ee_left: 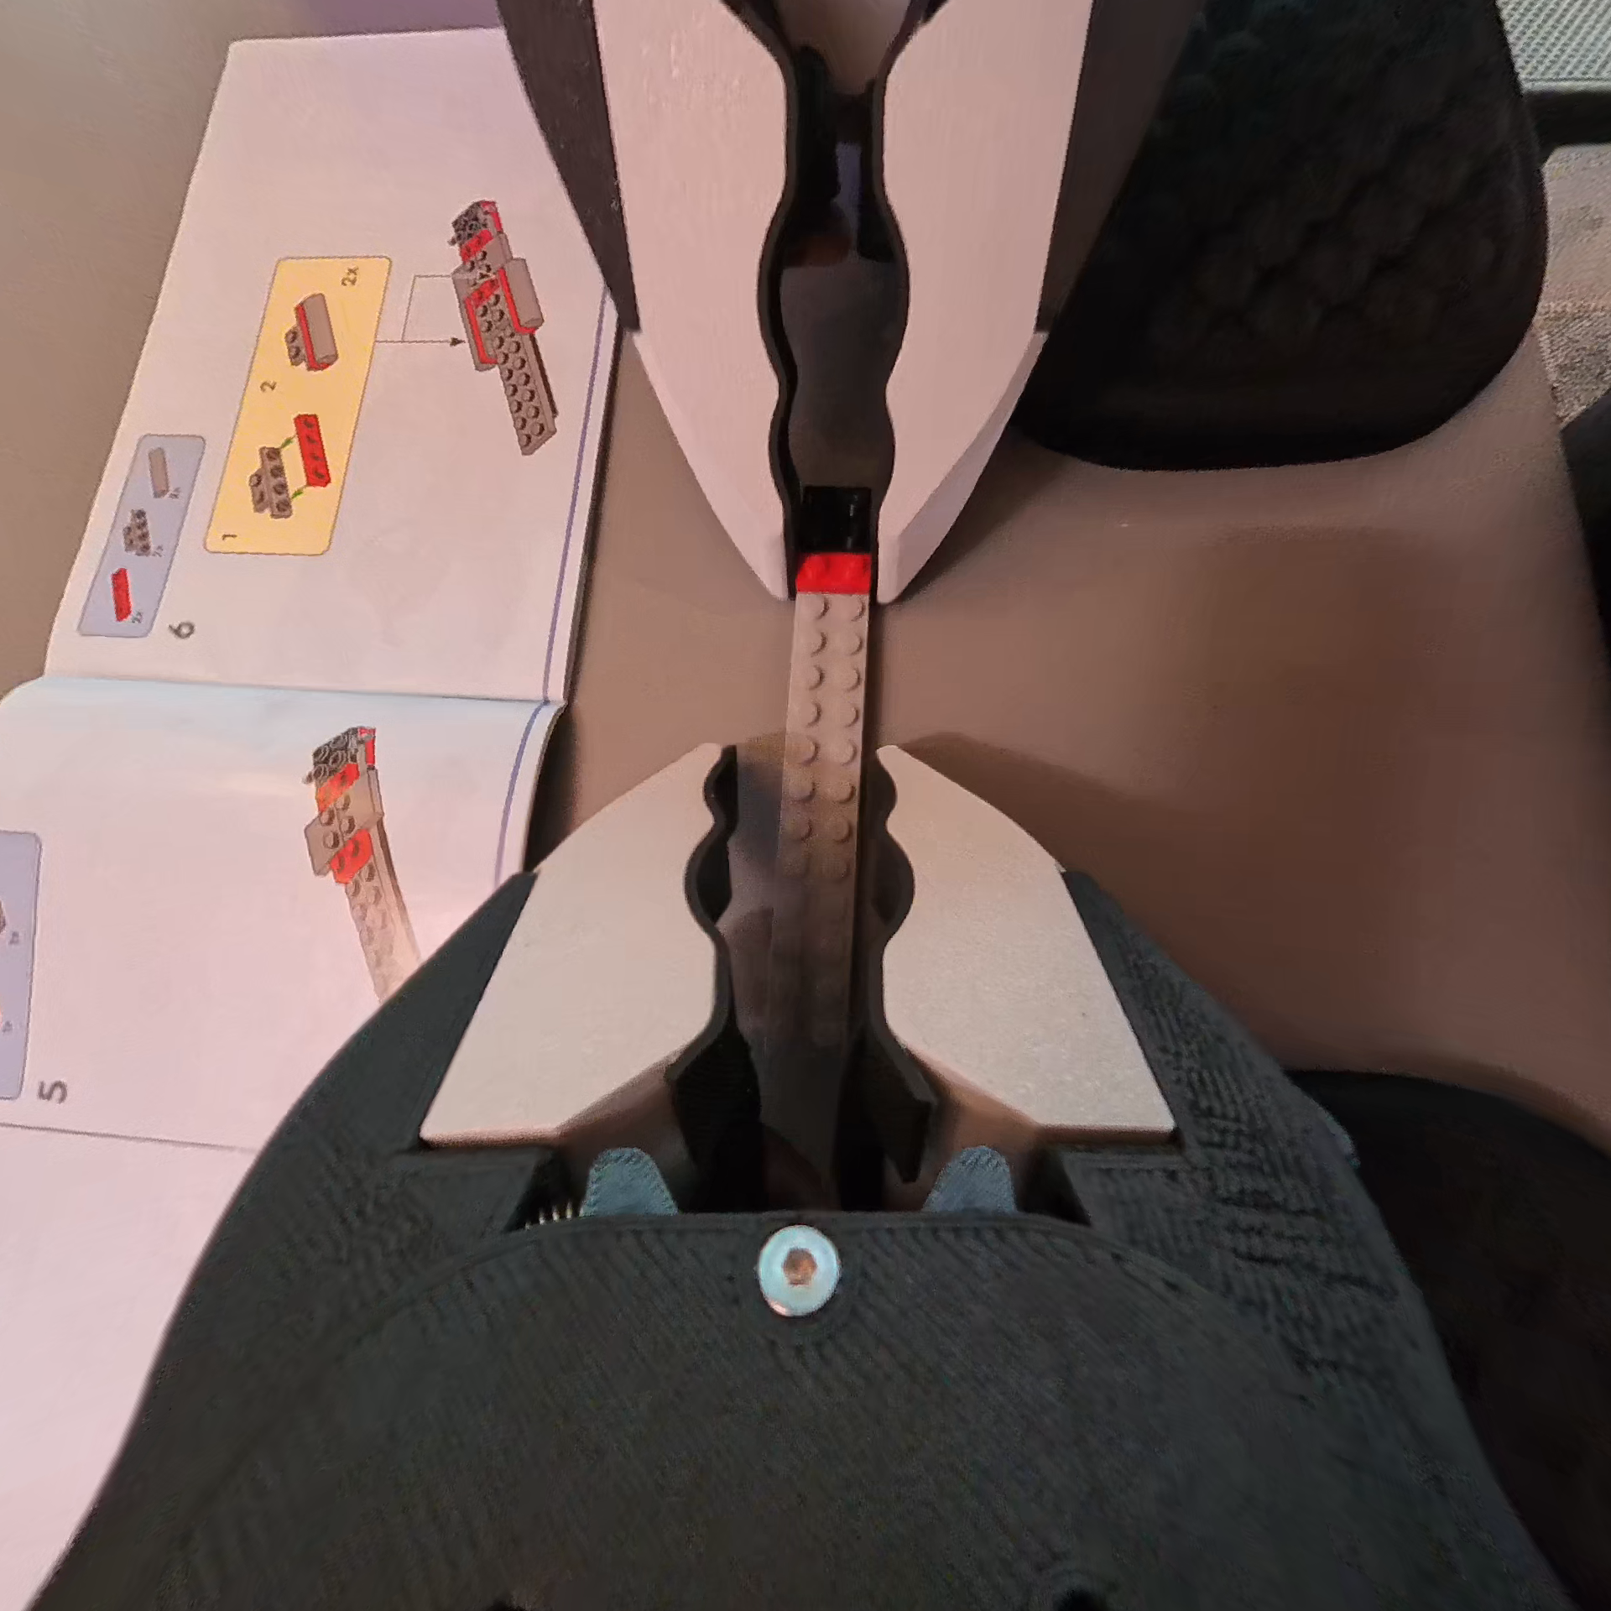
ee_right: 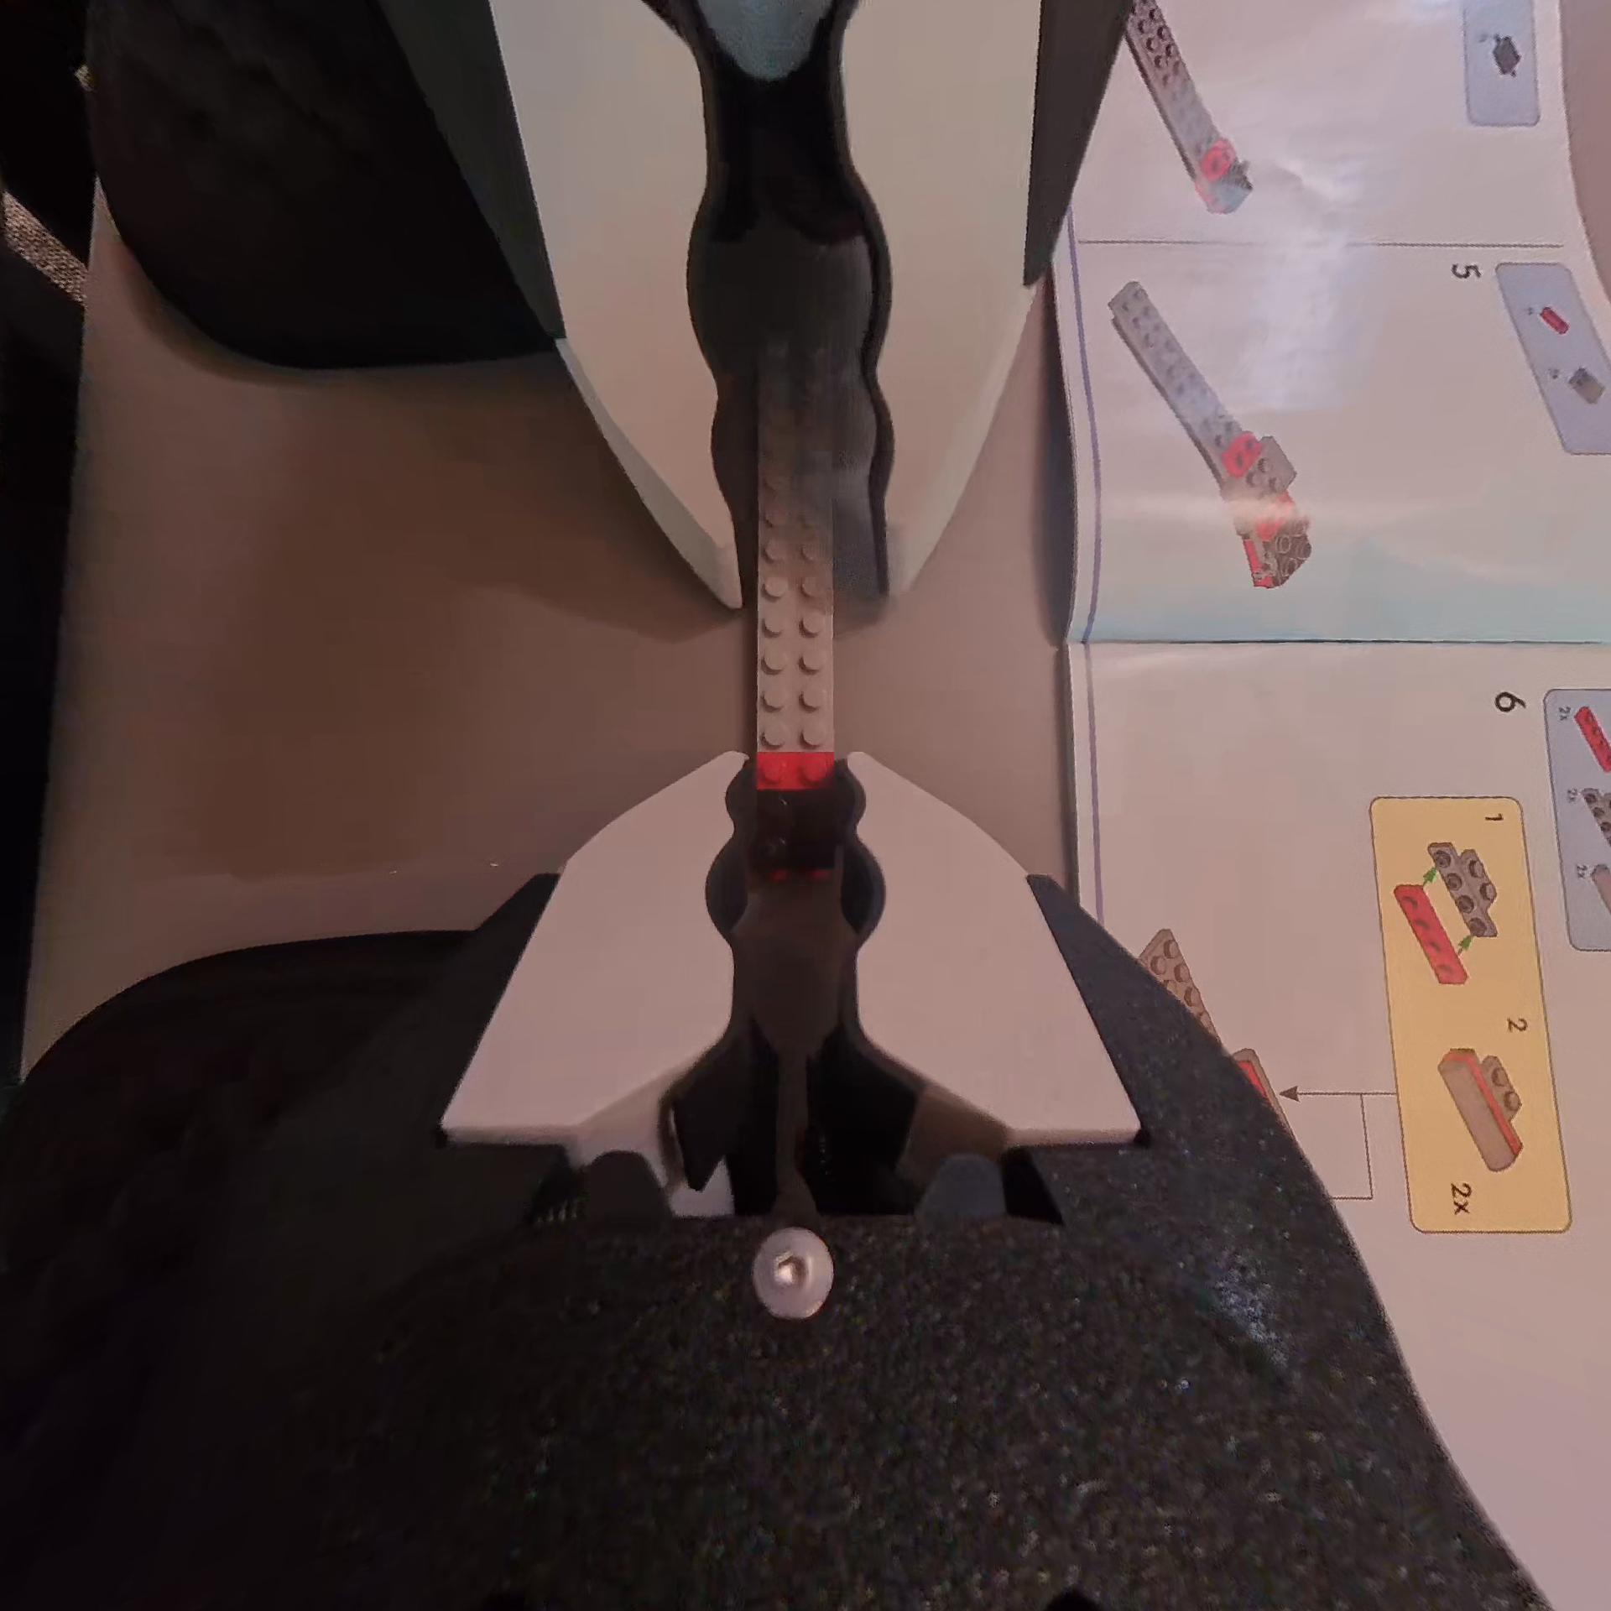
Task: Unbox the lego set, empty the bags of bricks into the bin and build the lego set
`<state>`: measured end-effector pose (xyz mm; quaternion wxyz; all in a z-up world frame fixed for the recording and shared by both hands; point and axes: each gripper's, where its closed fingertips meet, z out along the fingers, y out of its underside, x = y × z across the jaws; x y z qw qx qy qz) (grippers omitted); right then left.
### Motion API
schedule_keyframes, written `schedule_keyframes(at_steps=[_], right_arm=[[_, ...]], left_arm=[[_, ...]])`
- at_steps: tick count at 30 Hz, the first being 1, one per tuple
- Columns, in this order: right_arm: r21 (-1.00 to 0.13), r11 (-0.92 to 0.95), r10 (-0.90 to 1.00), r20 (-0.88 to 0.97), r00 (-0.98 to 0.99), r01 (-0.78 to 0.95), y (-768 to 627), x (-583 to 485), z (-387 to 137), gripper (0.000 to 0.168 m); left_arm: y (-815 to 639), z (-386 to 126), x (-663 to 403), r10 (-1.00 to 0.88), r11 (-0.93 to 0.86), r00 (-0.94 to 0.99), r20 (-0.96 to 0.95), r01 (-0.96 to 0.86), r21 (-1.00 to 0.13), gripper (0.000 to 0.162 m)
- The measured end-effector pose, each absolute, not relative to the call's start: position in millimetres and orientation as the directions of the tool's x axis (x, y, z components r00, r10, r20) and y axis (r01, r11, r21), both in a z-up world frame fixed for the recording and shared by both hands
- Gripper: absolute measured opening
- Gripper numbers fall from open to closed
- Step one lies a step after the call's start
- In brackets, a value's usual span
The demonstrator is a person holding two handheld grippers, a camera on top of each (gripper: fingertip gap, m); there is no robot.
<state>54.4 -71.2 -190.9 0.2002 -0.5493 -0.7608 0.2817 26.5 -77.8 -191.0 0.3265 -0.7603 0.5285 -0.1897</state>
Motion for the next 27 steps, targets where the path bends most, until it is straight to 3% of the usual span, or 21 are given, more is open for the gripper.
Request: schedule_keyframes(at_steps=[1, 7, 10, 13, 15, 21, 24, 27], right_arm=[[-0.651, 0.241, 0.947, -0.004, -0.321, 0.72, -72, 54, -191, 0.017], [-0.672, 0.248, 0.952, 0.037, -0.303, 0.698, -70, 49, -179, 0.017], [-0.656, 0.297, 0.944, 0.092, -0.317, 0.694, -72, 48, -171, 0.016], [-0.655, 0.324, 0.939, 0.137, -0.315, 0.682, -72, 47, -164, 0.017], [-0.705, 0.299, 0.95, 0.156, -0.271, 0.643, -69, 44, -153, 0.034], [-0.915, 0.053, 0.972, -0.045, -0.232, 0.4, -74, 54, -115, 0.051], [-0.953, -0.07, 0.949, -0.155, -0.274, 0.295, -82, 56, -105, 0.053], [-0.959, -0.064, 0.942, -0.149, -0.301, 0.275, -87, 55, -107, 0.049]], left_arm=[[-78, -191, 30, -0.931, -0.216, 0.359, -0.063, -0.683, -0.697, 0.029], [-77, -190, 35, -0.931, -0.182, 0.347, -0.112, -0.707, -0.683, 0.028], [-76, -186, 35, -0.924, -0.144, 0.342, -0.172, -0.727, -0.671, 0.018], [-76, -180, 34, -0.917, -0.133, 0.345, -0.199, -0.737, -0.663, 0.018], [-77, -176, 33, -0.914, -0.15, 0.362, -0.183, -0.721, -0.676, 0.018], [-85, -153, 40, -0.919, -0.188, 0.391, -0.053, -0.552, -0.812, 0.018], [-91, -141, 44, -0.929, -0.19, 0.371, 0.006, -0.463, -0.866, 0.018], [-91, -137, 44, -0.929, -0.2, 0.37, 0.031, -0.429, -0.881, 0.017]])
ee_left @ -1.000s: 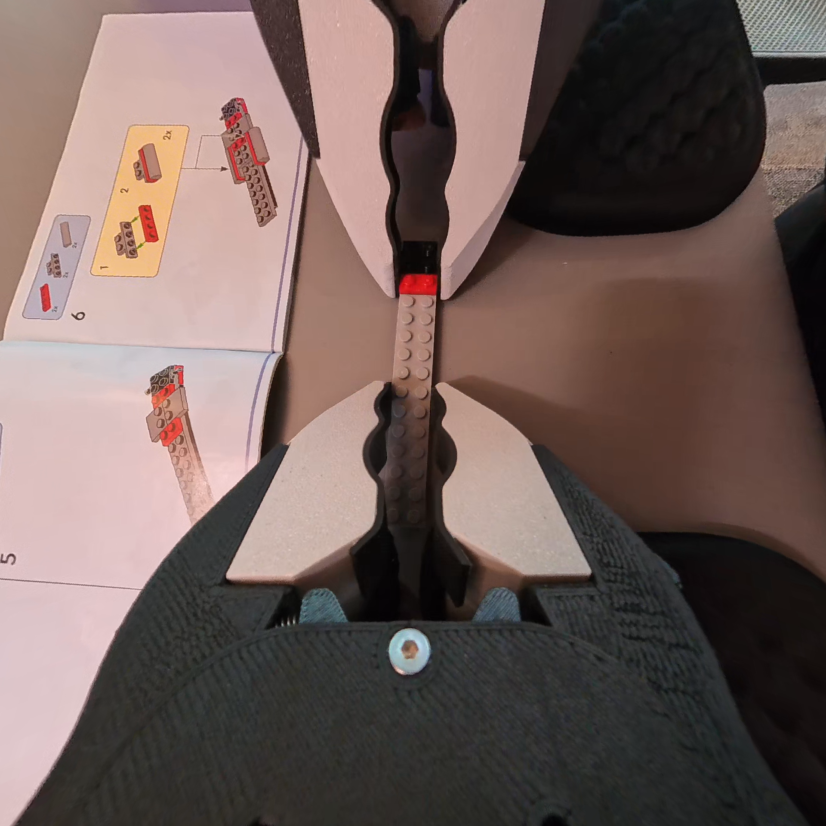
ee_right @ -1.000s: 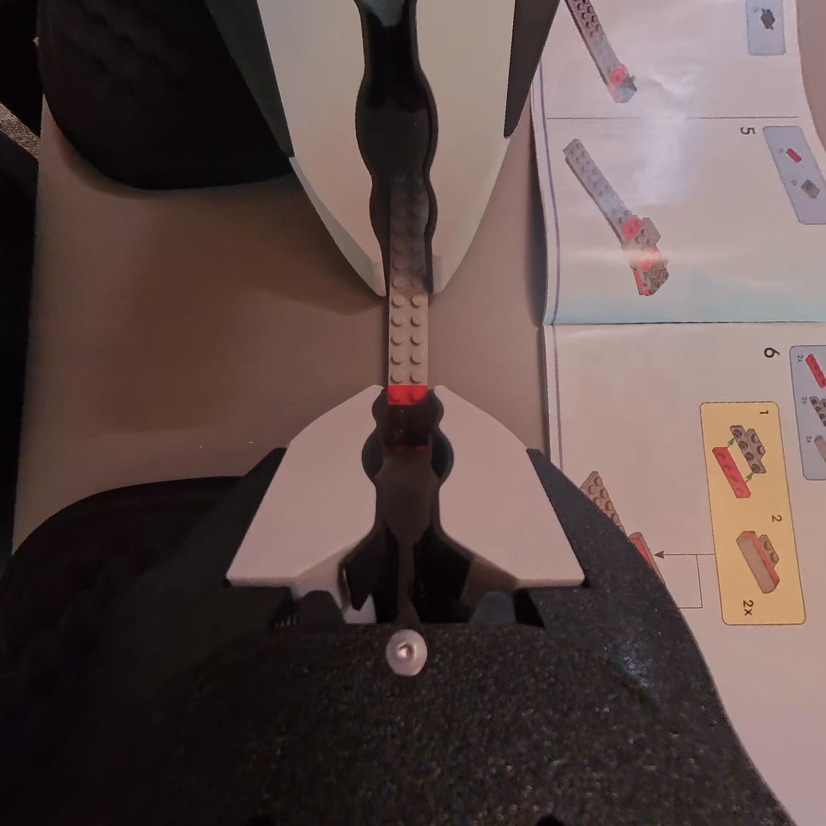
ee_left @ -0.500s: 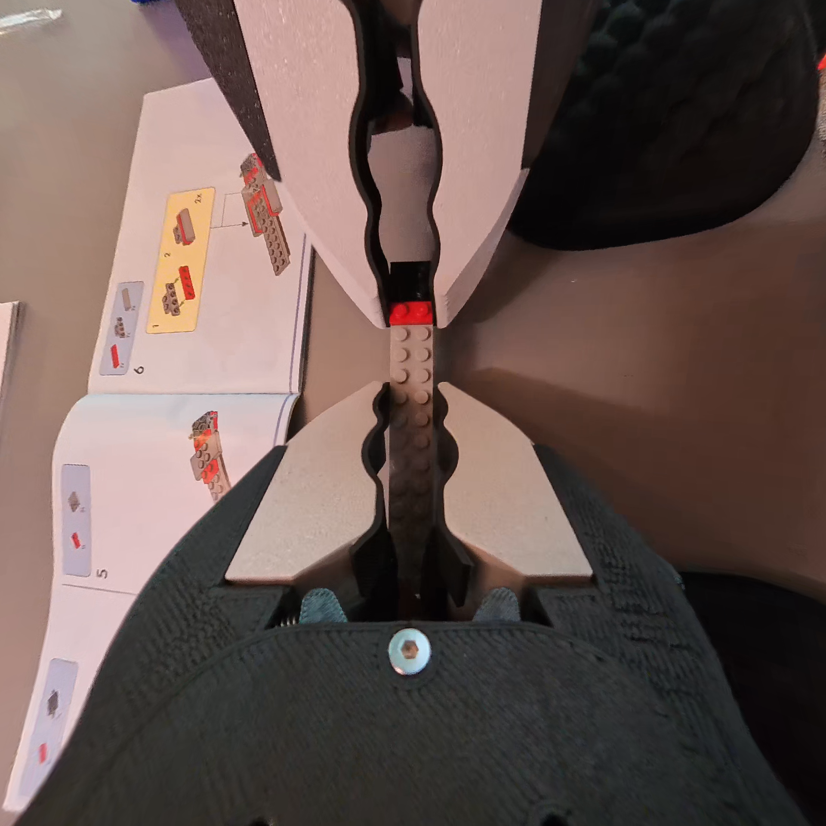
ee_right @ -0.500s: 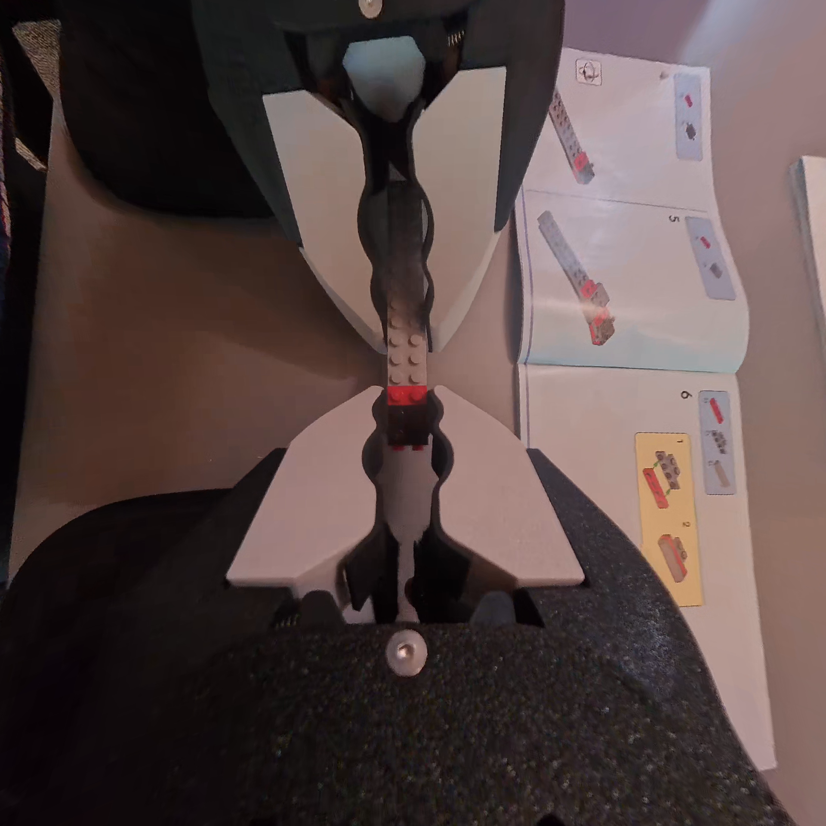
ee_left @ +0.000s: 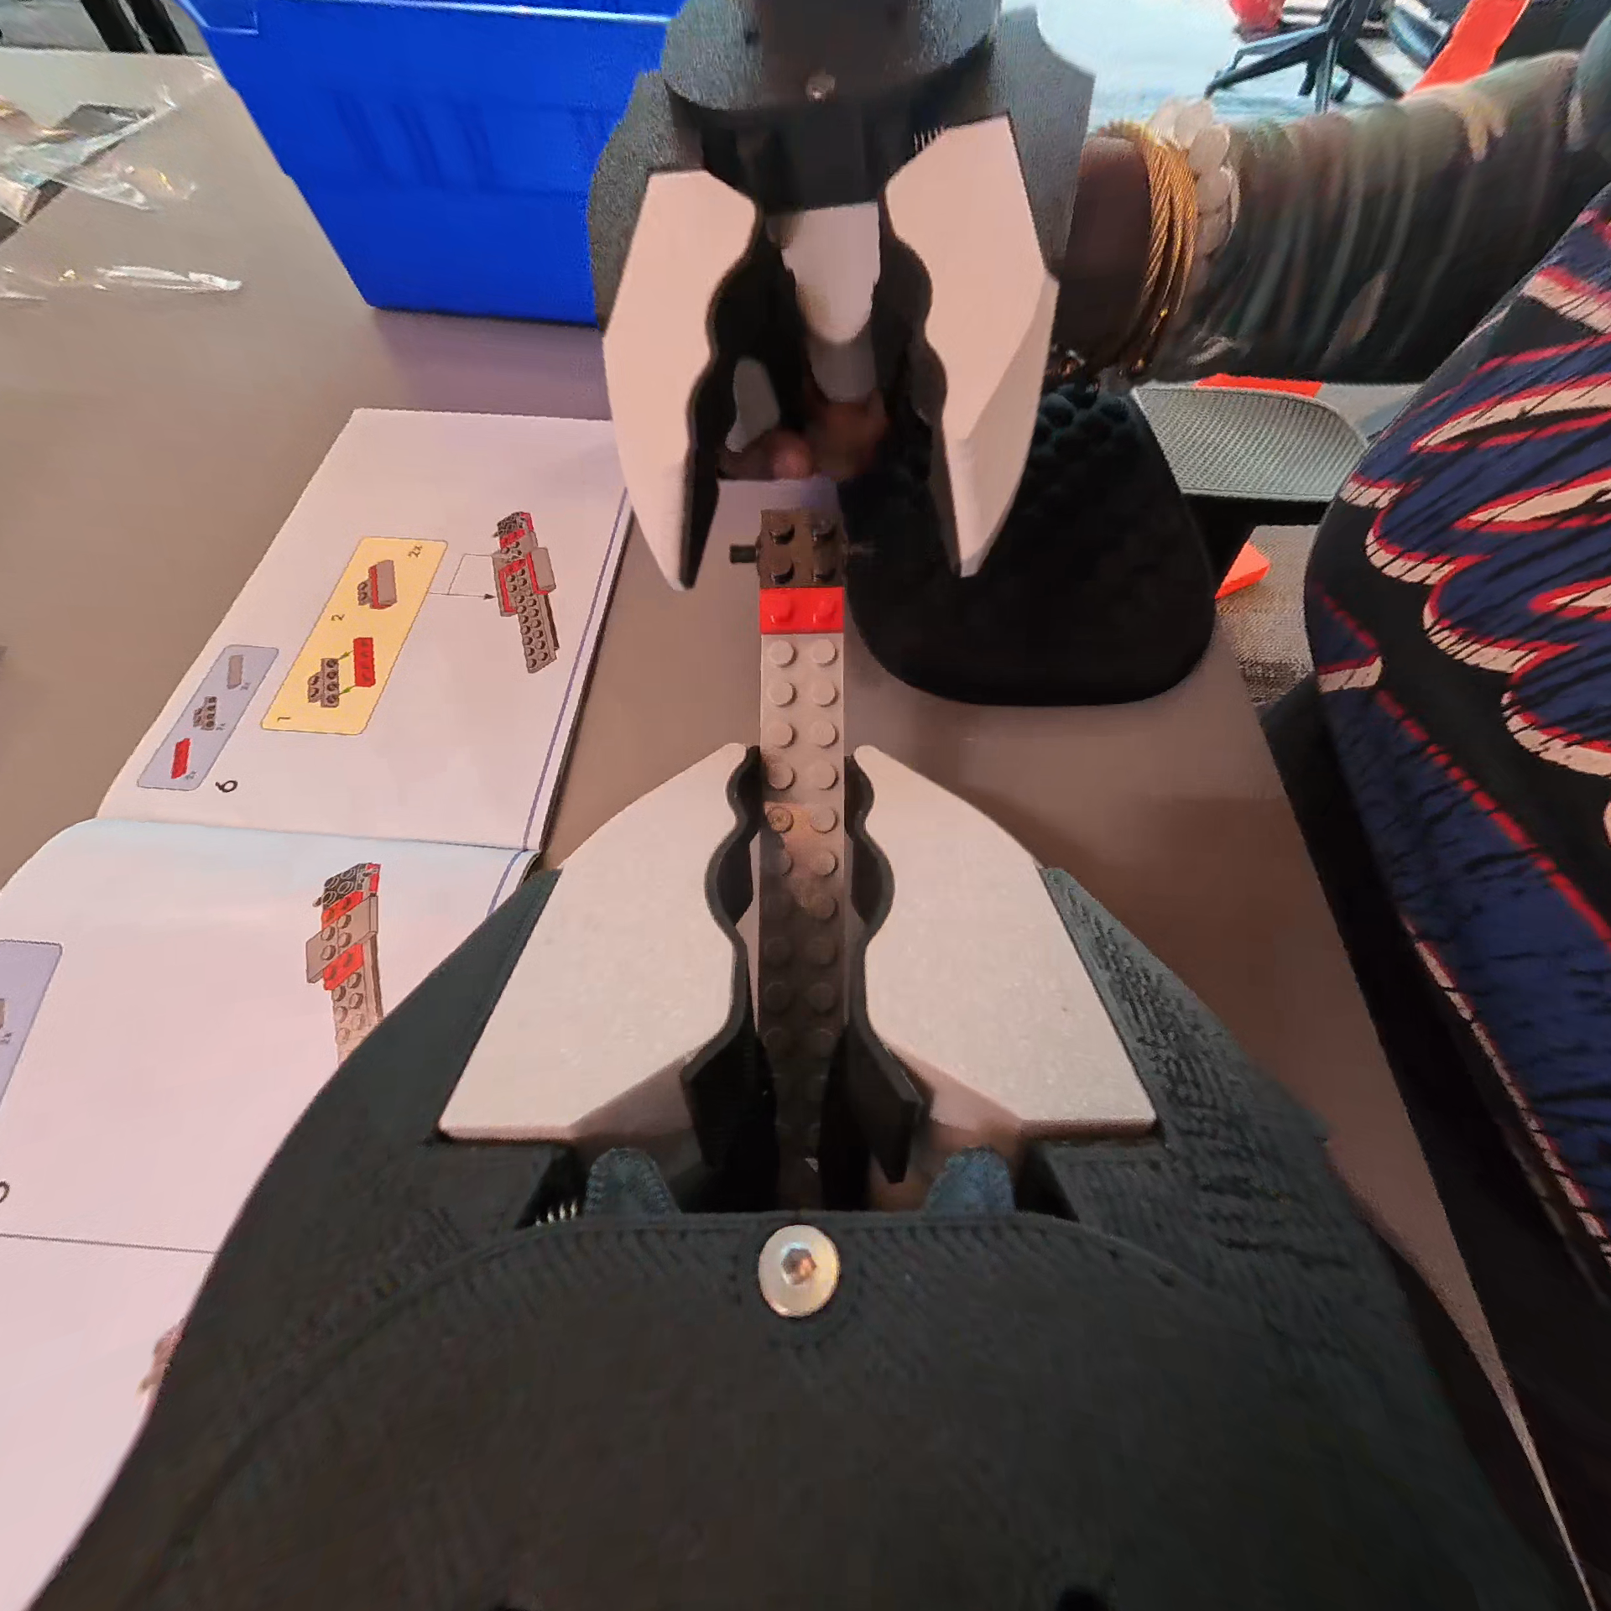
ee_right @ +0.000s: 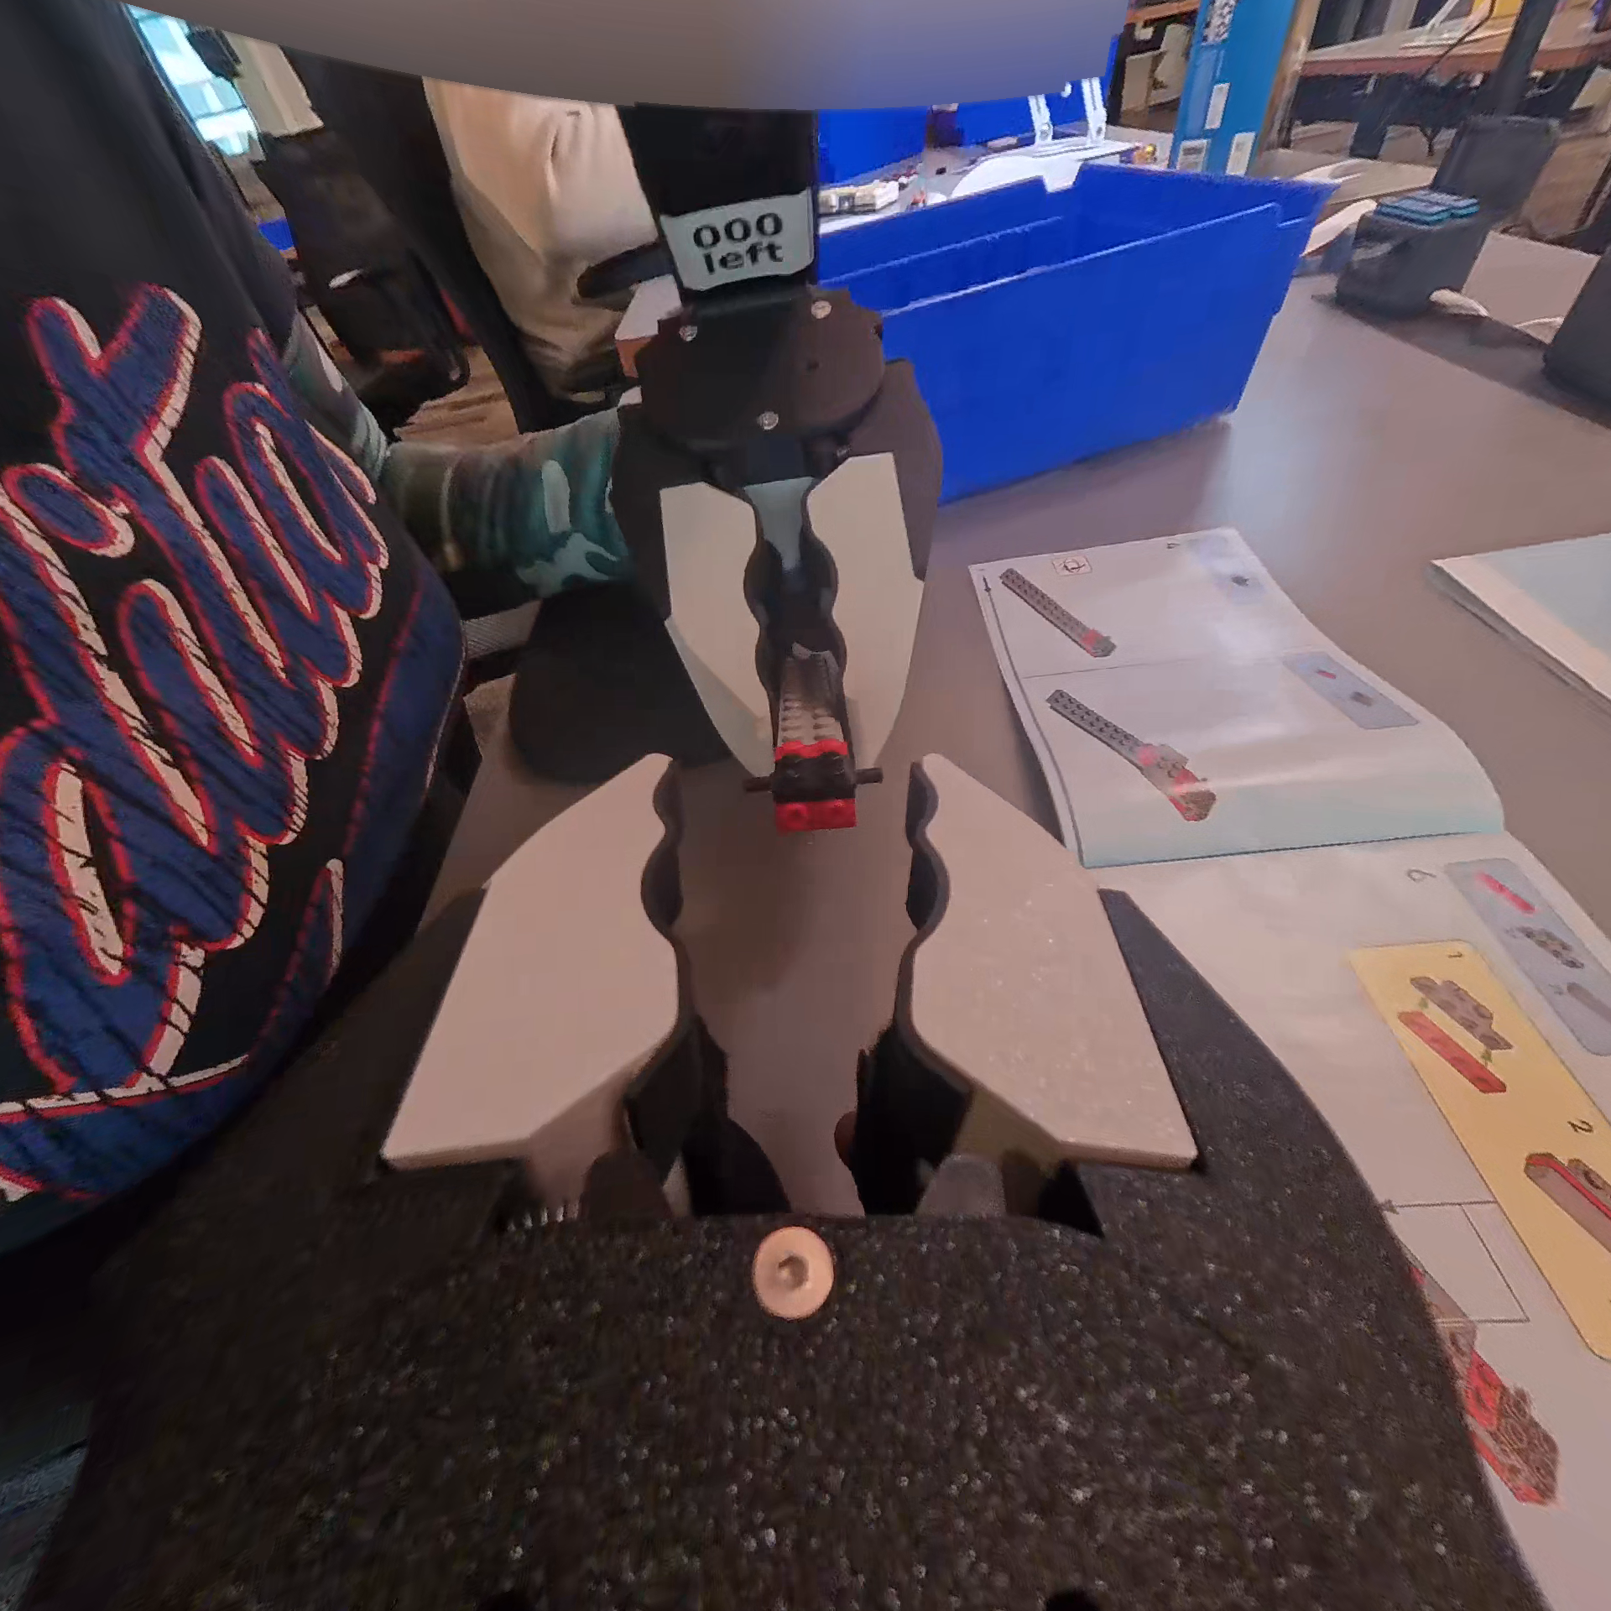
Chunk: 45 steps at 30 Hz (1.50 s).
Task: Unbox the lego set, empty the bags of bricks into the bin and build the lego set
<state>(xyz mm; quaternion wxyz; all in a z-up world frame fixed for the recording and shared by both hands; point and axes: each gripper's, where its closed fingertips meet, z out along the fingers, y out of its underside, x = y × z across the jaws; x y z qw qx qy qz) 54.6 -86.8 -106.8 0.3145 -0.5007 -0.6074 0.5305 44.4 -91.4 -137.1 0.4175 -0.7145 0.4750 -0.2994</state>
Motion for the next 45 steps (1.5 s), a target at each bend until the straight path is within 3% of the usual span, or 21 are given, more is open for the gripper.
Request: schedule_keyframes(at_steps=[7, 22, 32, 37, 45], right_arm=[[-0.958, -0.023, 0.935, -0.121, -0.333, 0.285, -91, 50, -112, 0.031], [-0.965, -0.005, 0.936, -0.096, -0.338, 0.261, -92, 48, -110, 0.031], [-0.962, 0.035, 0.941, -0.06, -0.333, 0.27, -94, 48, -113, 0.031], [-0.942, 0.029, 0.962, -0.065, -0.266, 0.335, -83, 51, -121, 0.04], [-0.916, 0.083, 0.974, -0.008, -0.226, 0.393, -78, 58, -133, 0.031]], left_arm=[[-95, -138, 47, -0.937, -0.193, 0.348, 0.036, -0.43, -0.882, 0.018], [-92, -135, 51, -0.932, -0.168, 0.362, -0.002, -0.438, -0.883, 0.025], [-92, -139, 55, -0.935, -0.134, 0.35, -0.057, -0.498, -0.857, 0.018], [-85, -150, 39, -0.914, -0.15, 0.388, -0.12, -0.598, -0.788, 0.018], [-78, -168, 16, -0.897, -0.217, 0.422, -0.132, -0.679, -0.701, 0.018]])
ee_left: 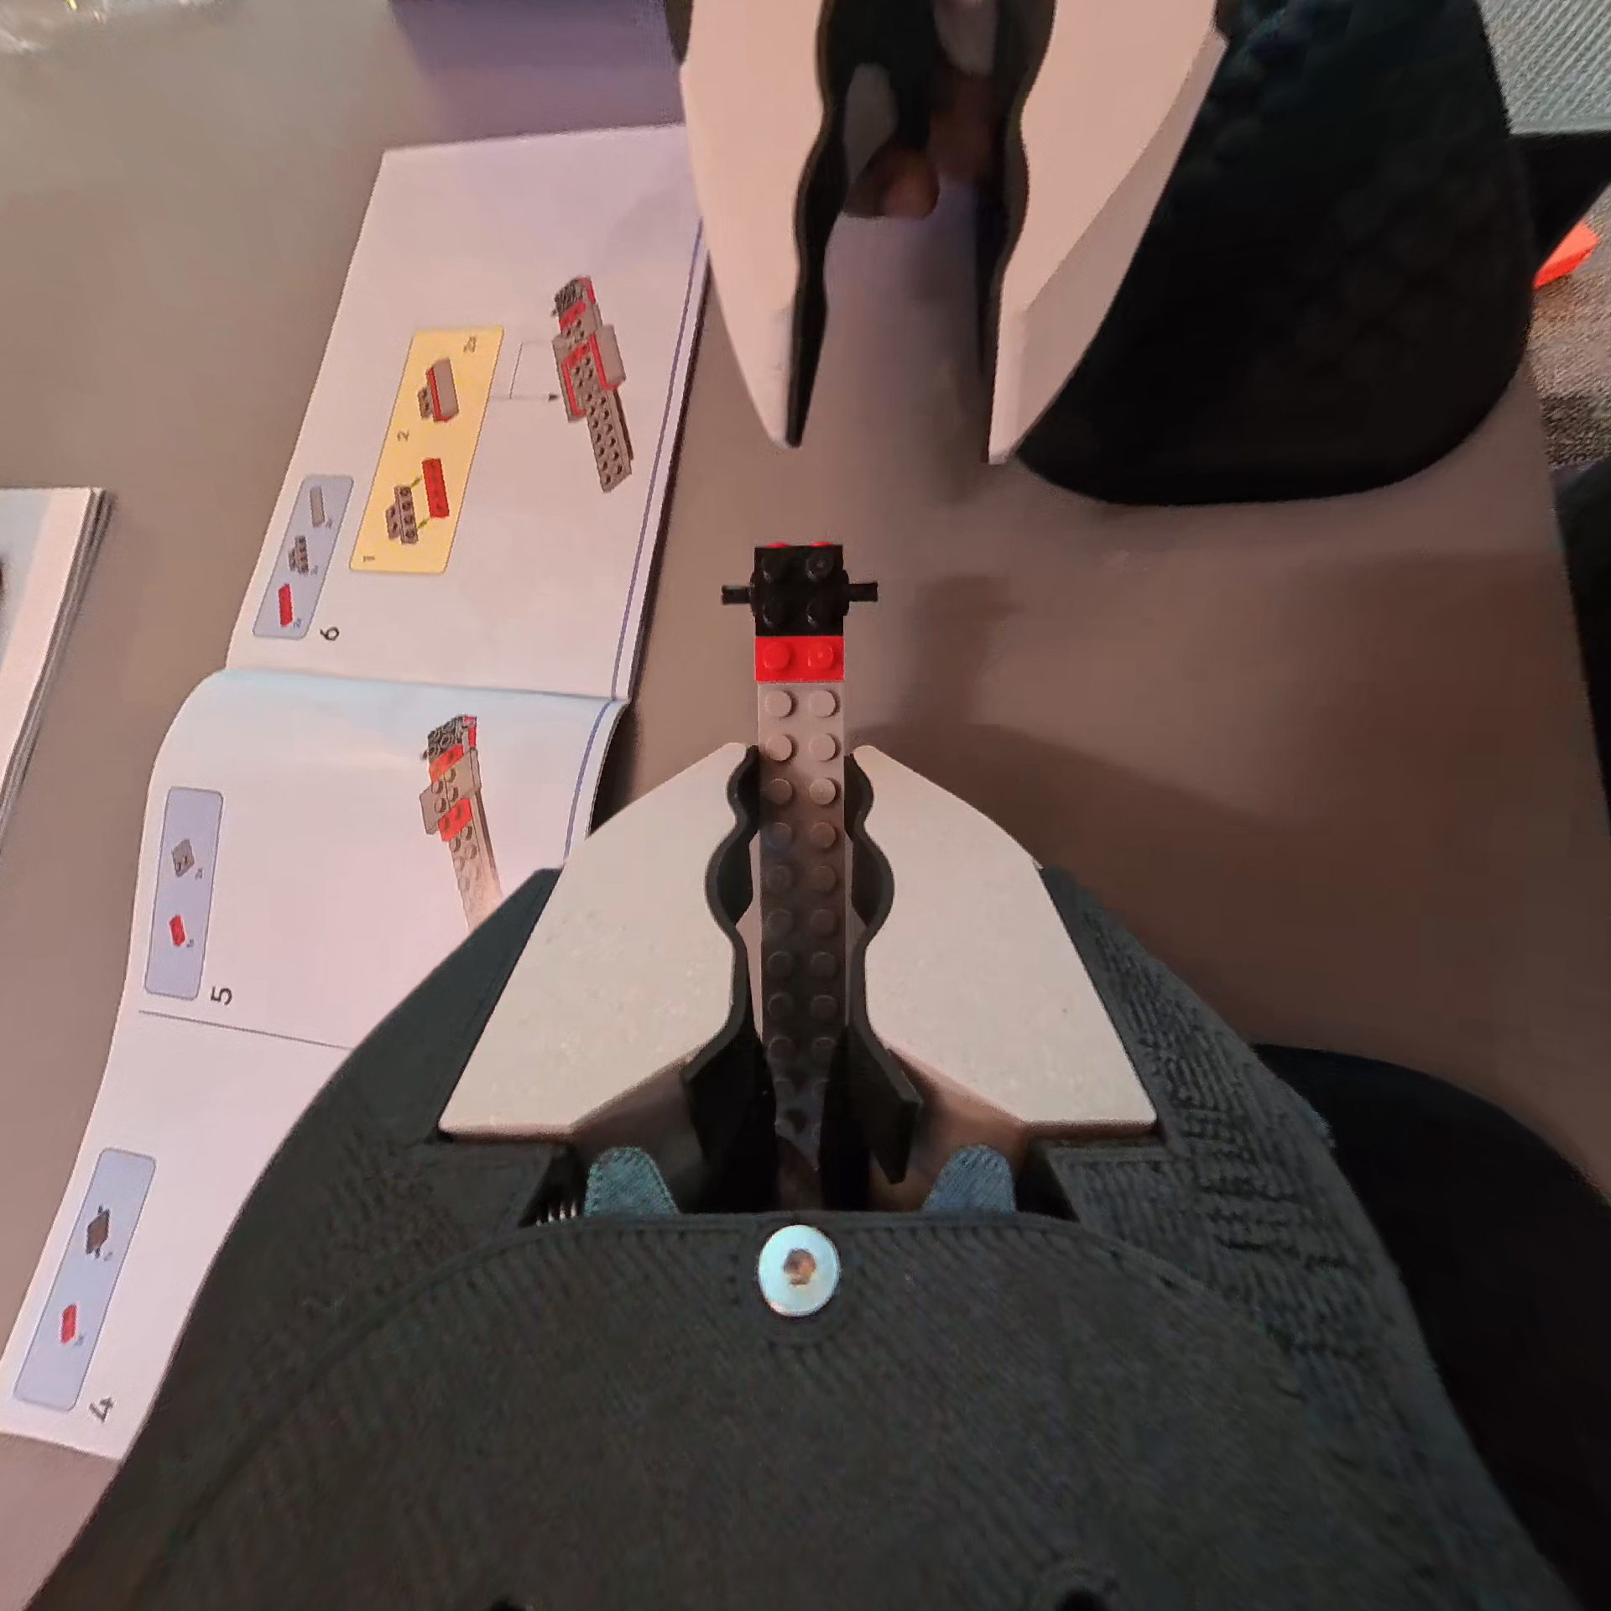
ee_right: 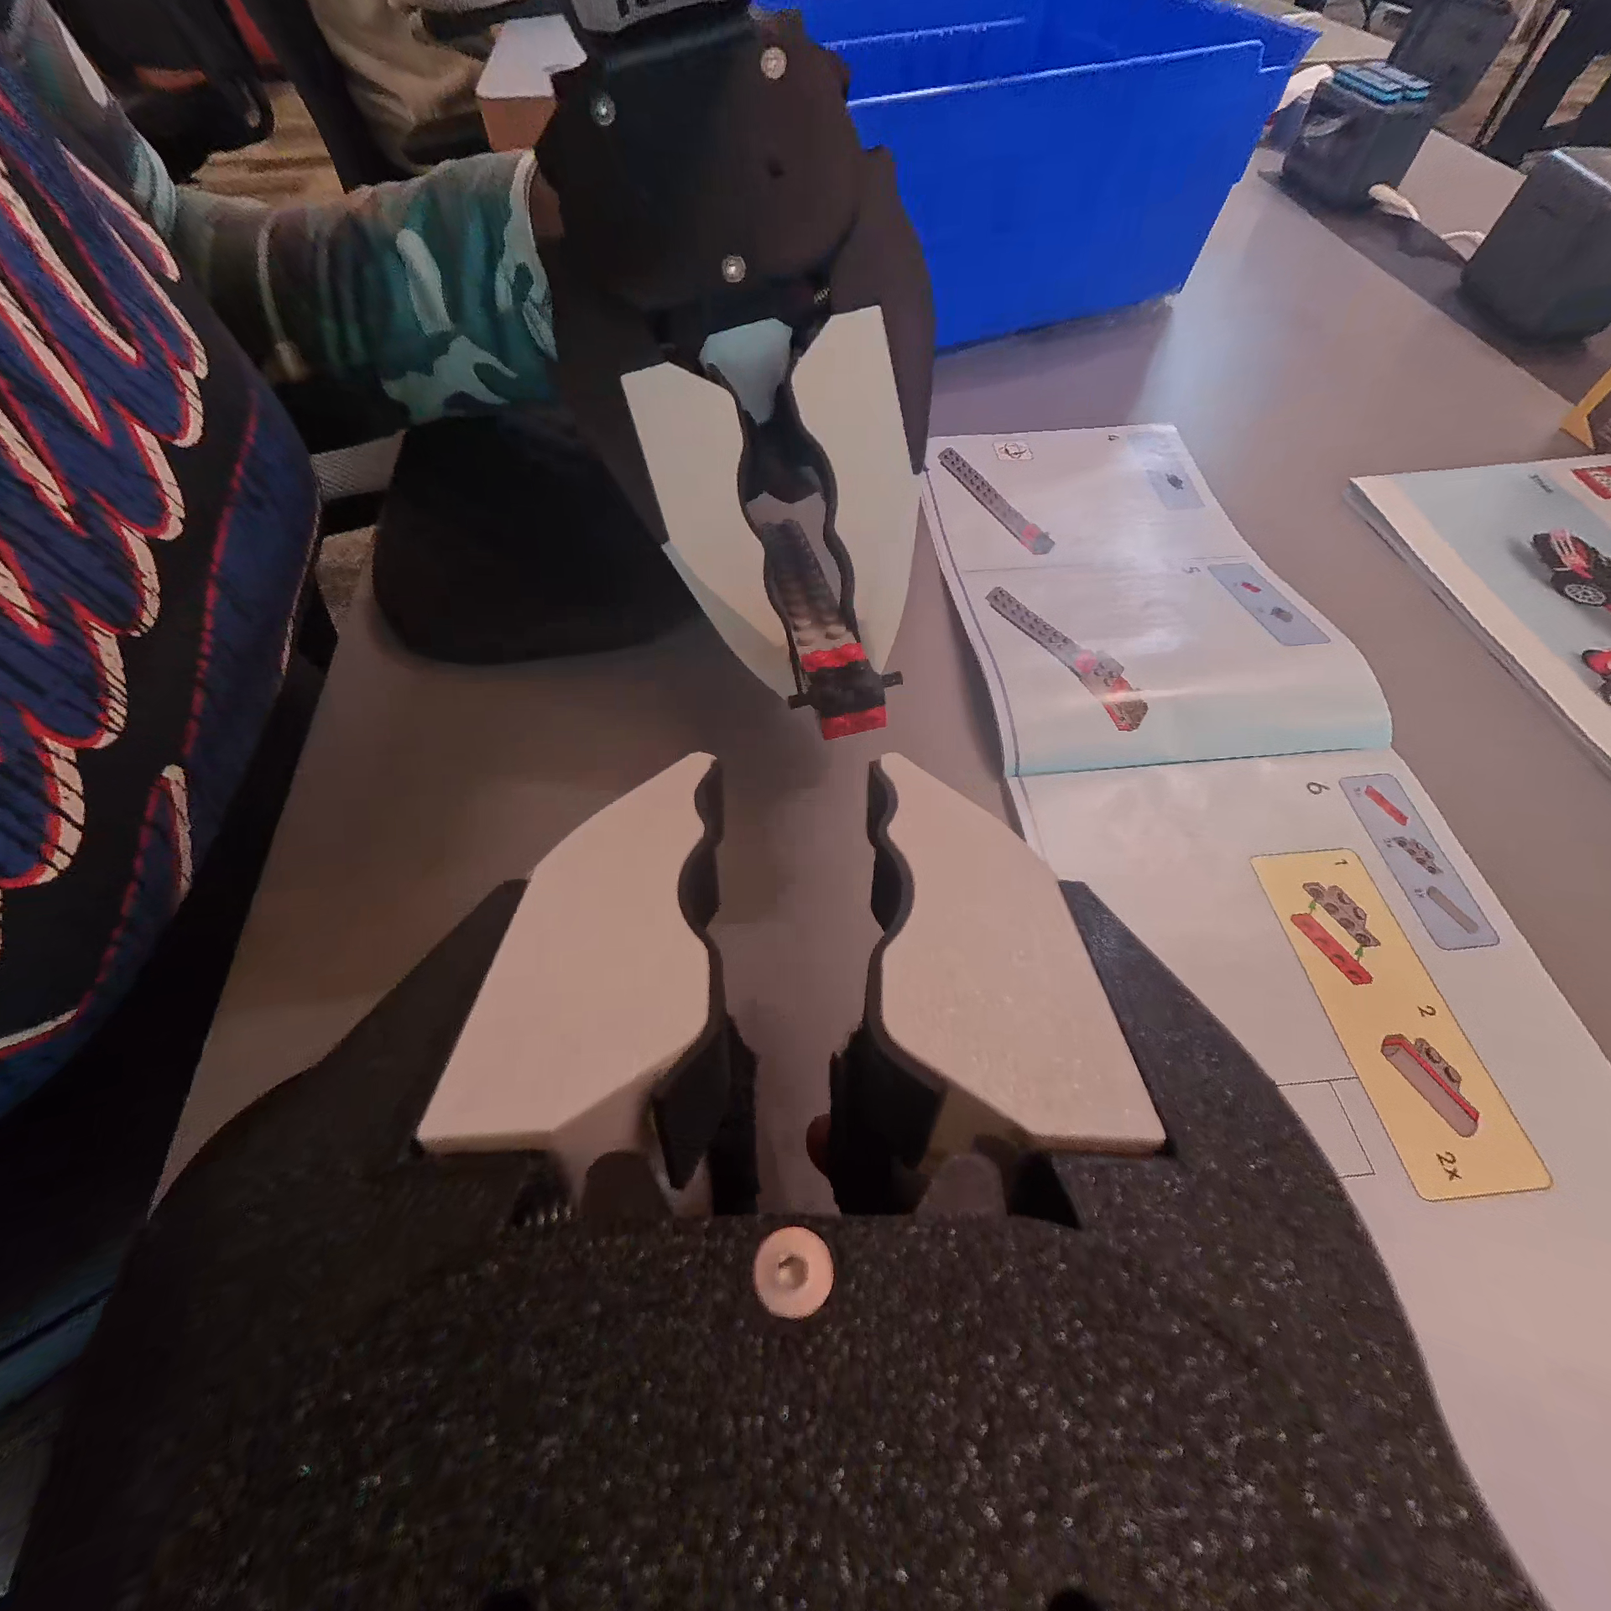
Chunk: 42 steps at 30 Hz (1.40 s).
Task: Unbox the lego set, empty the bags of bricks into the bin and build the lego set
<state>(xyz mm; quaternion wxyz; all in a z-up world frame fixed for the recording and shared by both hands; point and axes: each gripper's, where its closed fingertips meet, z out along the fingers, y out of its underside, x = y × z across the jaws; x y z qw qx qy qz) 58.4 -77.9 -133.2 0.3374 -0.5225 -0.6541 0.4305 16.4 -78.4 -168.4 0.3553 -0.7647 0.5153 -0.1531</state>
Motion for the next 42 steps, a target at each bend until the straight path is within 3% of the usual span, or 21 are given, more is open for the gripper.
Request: schedule_keyframes(at_steps=[8, 29, 33, 42], right_arm=[[-0.901, 0.131, 0.977, 0.046, -0.208, 0.414, -75, 55, -142, 0.022], [-0.811, 0.287, 0.95, 0.171, -0.262, 0.51, -72, 37, -164, 0.028], [-0.789, 0.313, 0.943, 0.193, -0.271, 0.529, -72, 37, -170, 0.018], [-0.799, 0.279, 0.955, 0.172, -0.243, 0.533, -65, 39, -174, 0.019]], left_arm=[[-77, -176, 7, -0.888, -0.258, 0.444, -0.117, -0.693, -0.673, 0.018], [-79, -186, 15, -0.933, -0.207, 0.336, -0.129, -0.794, -0.572, 0.018], [-80, -187, 18, -0.942, -0.201, 0.316, -0.113, -0.801, -0.563, 0.018], [-76, -191, 21, -0.934, -0.228, 0.342, -0.098, -0.787, -0.573, 0.018]])
